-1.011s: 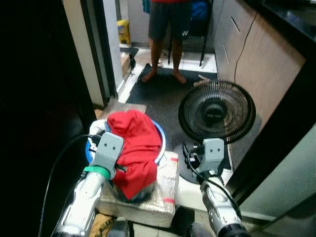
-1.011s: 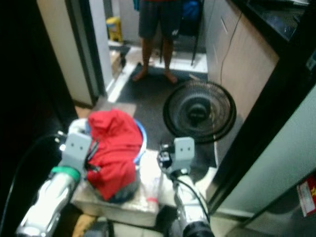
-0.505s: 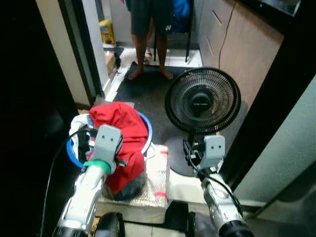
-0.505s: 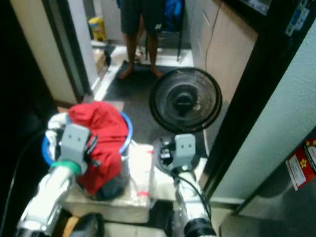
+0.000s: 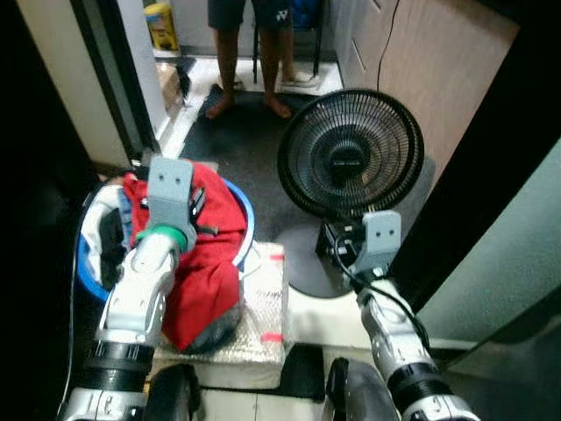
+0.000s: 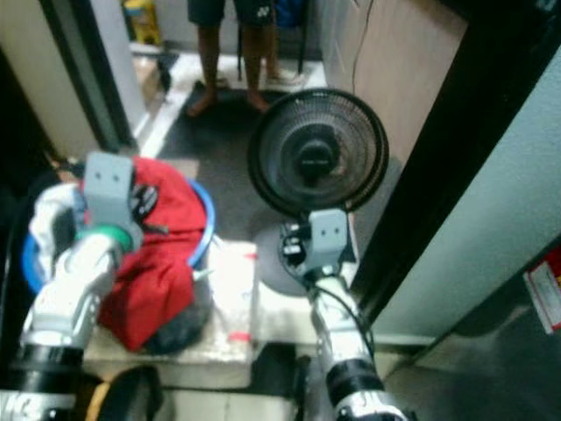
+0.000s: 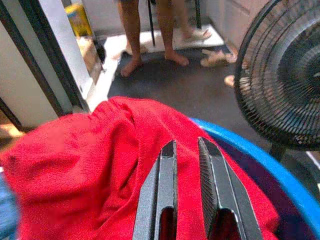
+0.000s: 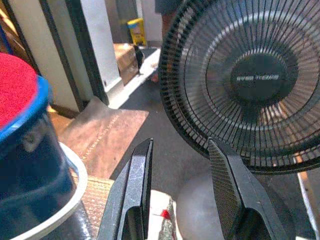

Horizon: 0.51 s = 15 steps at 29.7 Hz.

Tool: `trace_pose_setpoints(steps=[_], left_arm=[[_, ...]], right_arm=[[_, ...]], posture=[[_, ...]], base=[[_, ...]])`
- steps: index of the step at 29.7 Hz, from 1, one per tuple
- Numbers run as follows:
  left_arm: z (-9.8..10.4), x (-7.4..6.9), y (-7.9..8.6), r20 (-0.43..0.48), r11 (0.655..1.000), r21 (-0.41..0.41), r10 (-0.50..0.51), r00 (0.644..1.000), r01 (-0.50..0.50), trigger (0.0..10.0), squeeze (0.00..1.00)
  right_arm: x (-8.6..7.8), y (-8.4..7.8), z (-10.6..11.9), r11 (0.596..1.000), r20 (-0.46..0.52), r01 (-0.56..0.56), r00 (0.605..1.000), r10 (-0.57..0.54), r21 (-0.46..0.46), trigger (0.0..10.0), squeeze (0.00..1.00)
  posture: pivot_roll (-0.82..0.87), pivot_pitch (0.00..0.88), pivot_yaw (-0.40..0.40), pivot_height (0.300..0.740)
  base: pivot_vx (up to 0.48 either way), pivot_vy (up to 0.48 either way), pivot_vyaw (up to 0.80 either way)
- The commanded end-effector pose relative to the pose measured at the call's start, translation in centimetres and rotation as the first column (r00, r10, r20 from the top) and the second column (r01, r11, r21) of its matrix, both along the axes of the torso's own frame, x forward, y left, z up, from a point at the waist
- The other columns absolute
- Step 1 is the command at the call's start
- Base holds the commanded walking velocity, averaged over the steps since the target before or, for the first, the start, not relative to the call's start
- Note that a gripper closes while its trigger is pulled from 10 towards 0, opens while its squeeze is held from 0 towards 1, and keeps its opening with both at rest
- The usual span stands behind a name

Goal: Clothes washing

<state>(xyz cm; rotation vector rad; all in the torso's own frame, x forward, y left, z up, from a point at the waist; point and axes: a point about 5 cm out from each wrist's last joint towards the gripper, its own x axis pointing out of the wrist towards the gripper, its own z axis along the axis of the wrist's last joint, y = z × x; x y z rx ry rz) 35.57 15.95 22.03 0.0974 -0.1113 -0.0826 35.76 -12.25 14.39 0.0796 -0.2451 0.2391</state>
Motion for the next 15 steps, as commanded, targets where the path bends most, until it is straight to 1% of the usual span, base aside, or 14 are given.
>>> trace_pose_setpoints(steps=[1,2,3,5,6,7,8,10,11,12,13,14,15], left_arm=[[0.3,0.4,0.3,-0.021,1.000,-0.017,0.020,1.000,-0.020,10.0,0.00],[1.2,0.8,0.5,-0.017,0.999,-0.024,0.034,0.999,-0.035,10.0,0.00],[1.2,0.8,0.5,-0.017,0.999,-0.024,0.034,0.999,-0.035,10.0,0.00],[3.5,1.7,1.3,-0.015,0.998,-0.025,0.065,0.998,-0.065,10.0,0.00],[3.5,1.7,1.3,-0.015,0.998,-0.025,0.065,0.998,-0.065,10.0,0.00],[5.0,2.6,2.4,-0.042,0.996,-0.041,0.079,0.996,-0.081,10.0,0.00],[5.0,2.6,2.4,-0.042,0.996,-0.041,0.079,0.996,-0.081,10.0,0.00],[5.5,3.0,2.8,-0.081,0.994,-0.081,0.065,0.995,-0.071,10.0,0.00],[5.5,3.0,2.8,-0.081,0.994,-0.081,0.065,0.995,-0.071,10.0,0.00],[5.6,3.1,2.8,-0.110,0.990,-0.127,0.041,0.993,-0.055,10.0,0.00],[5.2,3.0,2.6,-0.163,0.983,-0.182,0.001,0.987,-0.031,10.0,0.00],[4.9,3.0,2.5,-0.198,0.975,-0.220,-0.029,0.980,-0.016,10.0,0.00],[4.9,3.0,2.5,-0.198,0.975,-0.220,-0.029,0.980,-0.016,10.0,0.00]], right_arm=[[0.2,-0.1,0.3,1.000,-0.006,0.002,1.000,-0.002,0.015,10.0,0.00],[0.3,0.0,0.7,1.000,0.003,-0.003,1.000,0.003,0.024,10.0,0.00],[0.3,0.0,0.7,1.000,0.003,-0.003,1.000,0.003,0.024,10.0,0.00],[0.4,0.4,1.4,0.999,0.016,-0.034,0.999,0.034,0.033,10.0,0.00],[0.4,0.4,1.4,0.999,0.016,-0.034,0.999,0.034,0.033,10.0,0.00],[0.3,0.7,1.5,0.998,0.019,-0.058,0.998,0.057,0.031,10.0,0.00],[0.3,0.7,1.5,0.998,0.019,-0.058,0.998,0.057,0.031,10.0,0.00],[0.2,0.7,1.3,0.998,0.015,-0.064,0.998,0.064,0.029,10.0,0.00],[0.2,0.7,1.3,0.998,0.015,-0.064,0.998,0.064,0.029,10.0,0.00],[0.1,0.8,1.2,0.997,0.013,-0.065,0.998,0.065,0.029,10.0,0.00],[-0.1,0.7,1.0,0.997,0.009,-0.065,0.998,0.065,0.028,10.0,0.00],[-0.2,0.7,0.9,0.997,0.006,-0.066,0.998,0.065,0.028,10.0,0.00],[-0.2,0.7,0.9,0.997,0.006,-0.066,0.998,0.065,0.028,10.0,0.00]], posture=[[0.08,0.203,-0.020,0.510],[0.08,0.208,-0.022,0.510],[0.08,0.208,-0.022,0.510],[0.09,0.219,-0.028,0.510],[0.09,0.219,-0.028,0.510],[0.09,0.222,-0.029,0.510],[0.09,0.222,-0.029,0.510],[0.08,0.223,-0.030,0.510],[0.08,0.223,-0.030,0.510],[0.08,0.223,-0.030,0.510],[0.08,0.220,-0.028,0.510],[0.08,0.220,-0.028,0.510],[0.08,0.220,-0.028,0.510]], base=[[0.000,0.000,0.00],[0.000,0.000,0.00],[0.000,0.000,0.00],[0.000,0.000,0.00],[0.000,0.000,0.00],[0.000,0.000,0.00],[0.000,0.000,0.00],[0.000,0.000,0.00],[0.000,0.000,0.00],[0.000,0.000,0.00],[0.000,0.000,0.00],[0.000,0.000,0.00],[0.000,0.000,0.00]])
